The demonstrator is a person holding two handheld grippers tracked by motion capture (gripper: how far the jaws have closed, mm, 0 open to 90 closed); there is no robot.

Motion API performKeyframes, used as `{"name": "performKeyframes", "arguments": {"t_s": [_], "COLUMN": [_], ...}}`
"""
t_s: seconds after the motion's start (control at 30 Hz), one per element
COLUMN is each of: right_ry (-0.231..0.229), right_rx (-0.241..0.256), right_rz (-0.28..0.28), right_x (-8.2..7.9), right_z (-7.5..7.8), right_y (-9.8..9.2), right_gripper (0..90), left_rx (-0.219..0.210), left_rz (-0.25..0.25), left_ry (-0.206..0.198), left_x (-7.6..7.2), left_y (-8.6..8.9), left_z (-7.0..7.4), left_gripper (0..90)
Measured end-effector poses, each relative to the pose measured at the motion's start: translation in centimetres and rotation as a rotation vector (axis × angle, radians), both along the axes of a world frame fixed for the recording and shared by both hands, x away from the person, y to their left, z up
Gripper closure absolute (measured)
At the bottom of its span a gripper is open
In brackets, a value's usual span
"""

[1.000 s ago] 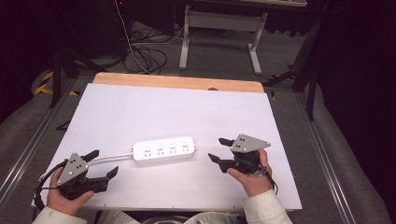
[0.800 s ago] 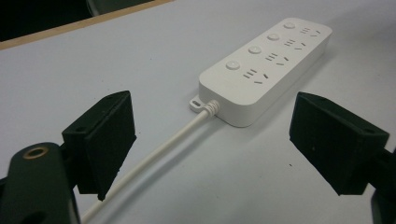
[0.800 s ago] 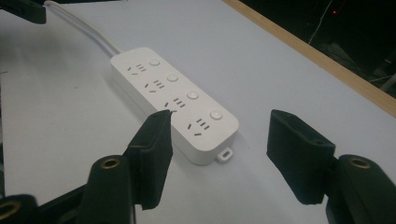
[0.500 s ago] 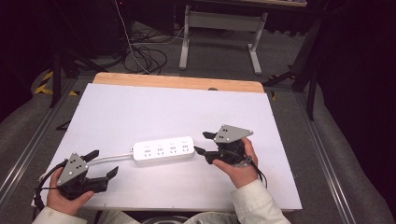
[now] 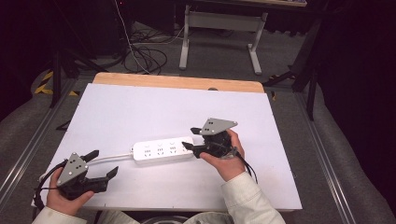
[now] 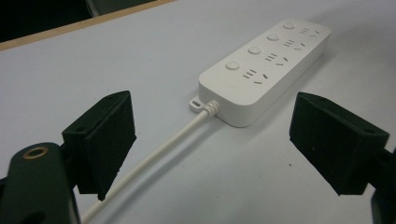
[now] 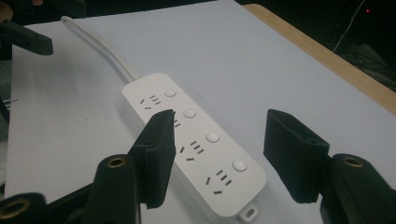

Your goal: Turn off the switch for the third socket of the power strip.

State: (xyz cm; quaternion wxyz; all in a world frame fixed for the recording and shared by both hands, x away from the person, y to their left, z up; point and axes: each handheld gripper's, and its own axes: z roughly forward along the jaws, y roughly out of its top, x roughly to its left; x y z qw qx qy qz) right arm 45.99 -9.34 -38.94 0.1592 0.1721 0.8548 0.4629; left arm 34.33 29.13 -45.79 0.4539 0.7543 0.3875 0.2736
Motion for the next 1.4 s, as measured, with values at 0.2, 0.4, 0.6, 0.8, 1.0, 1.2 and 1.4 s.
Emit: {"name": "performKeyframes", "arguments": {"t_s": [0.2, 0.4, 0.6, 0.8, 1.0, 1.2, 1.4], "right_ry": [0.003, 0.012, 0.03, 0.045, 0.048, 0.066, 0.074], "right_rx": [-0.014, -0.014, -0.024, -0.028, -0.053, -0.076, -0.093], "right_rz": [0.021, 0.025, 0.035, 0.037, 0.056, 0.055, 0.042], "right_x": [0.5, 1.0, 1.8, 2.3, 3.0, 3.8, 4.4], "right_z": [-0.2, -0.3, -0.8, -1.1, -1.8, -2.7, -3.5], "right_y": [1.5, 2.3, 3.5, 3.9, 4.5, 5.1, 5.6], "right_gripper": [44.2, 44.6, 45.5, 52.5, 75.9, 90.0, 90.0], "left_rx": [0.0, 0.002, 0.002, 0.006, 0.001, 0.004, 0.01], "left_rz": [-0.001, -0.001, -0.002, -0.002, -0.001, -0.003, -0.003], "left_ry": [-0.001, 0.0, 0.0, -0.001, 0.0, -0.002, -0.002], "left_x": [0.0, 0.0, 0.0, 0.0, 0.0, 0.0, 0.0], "left_y": [0.0, 0.0, 0.0, 0.0, 0.0, 0.0, 0.0], "left_z": [0.0, 0.0, 0.0, 0.0, 0.0, 0.0, 0.0], "left_gripper": [15.1, 15.1, 15.1, 15.1, 15.1, 15.1, 15.1]}}
